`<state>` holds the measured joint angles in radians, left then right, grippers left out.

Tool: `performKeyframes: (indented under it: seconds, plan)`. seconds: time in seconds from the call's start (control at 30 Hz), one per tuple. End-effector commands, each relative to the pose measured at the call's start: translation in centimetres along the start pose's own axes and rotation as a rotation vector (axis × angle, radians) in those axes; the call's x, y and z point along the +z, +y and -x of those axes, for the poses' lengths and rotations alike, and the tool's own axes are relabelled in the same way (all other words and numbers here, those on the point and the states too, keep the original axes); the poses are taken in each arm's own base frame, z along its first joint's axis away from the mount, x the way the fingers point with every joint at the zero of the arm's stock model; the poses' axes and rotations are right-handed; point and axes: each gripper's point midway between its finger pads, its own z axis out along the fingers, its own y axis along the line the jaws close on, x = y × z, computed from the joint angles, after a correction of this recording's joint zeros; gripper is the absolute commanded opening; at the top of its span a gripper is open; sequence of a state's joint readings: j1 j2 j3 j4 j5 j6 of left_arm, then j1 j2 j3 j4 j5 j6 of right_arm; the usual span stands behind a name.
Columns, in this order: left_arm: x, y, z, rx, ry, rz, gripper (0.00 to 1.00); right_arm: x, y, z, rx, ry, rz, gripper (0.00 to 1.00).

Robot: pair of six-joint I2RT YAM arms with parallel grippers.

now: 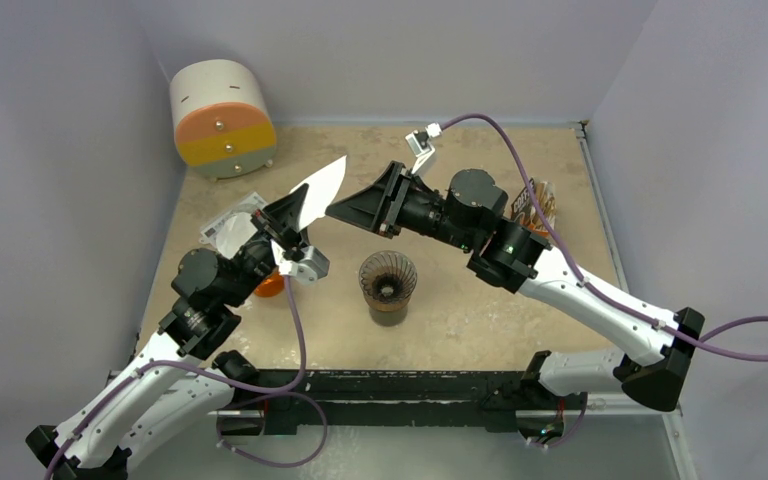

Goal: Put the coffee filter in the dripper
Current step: Place the coffee filter in the coffee dripper.

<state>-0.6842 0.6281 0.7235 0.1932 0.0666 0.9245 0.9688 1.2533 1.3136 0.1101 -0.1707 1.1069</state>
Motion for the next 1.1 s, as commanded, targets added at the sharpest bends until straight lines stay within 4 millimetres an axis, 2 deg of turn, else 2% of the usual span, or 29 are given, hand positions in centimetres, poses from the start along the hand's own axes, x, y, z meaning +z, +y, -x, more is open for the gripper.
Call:
performKeyframes:
  seconds: [0.0, 0.63, 1.07]
  plan:
    - [-0.1, 1.3, 1.4, -0.022, -0.037, 0.024, 0.0, -0.5, 1.1, 0.5, -0.011, -0.025, 0.03, 0.39]
    - [0.1, 1.2, 1.3, -0.048, -0.034, 0.027, 0.0, -0.1, 0.2, -0.2, 0.003, -0.001, 0.013, 0.33]
    - [0.3, 0.6, 1.1, -0.037, -0.032, 0.002, 0.0, 0.6, 1.0, 0.3, 0.008, -0.007, 0.027, 0.33]
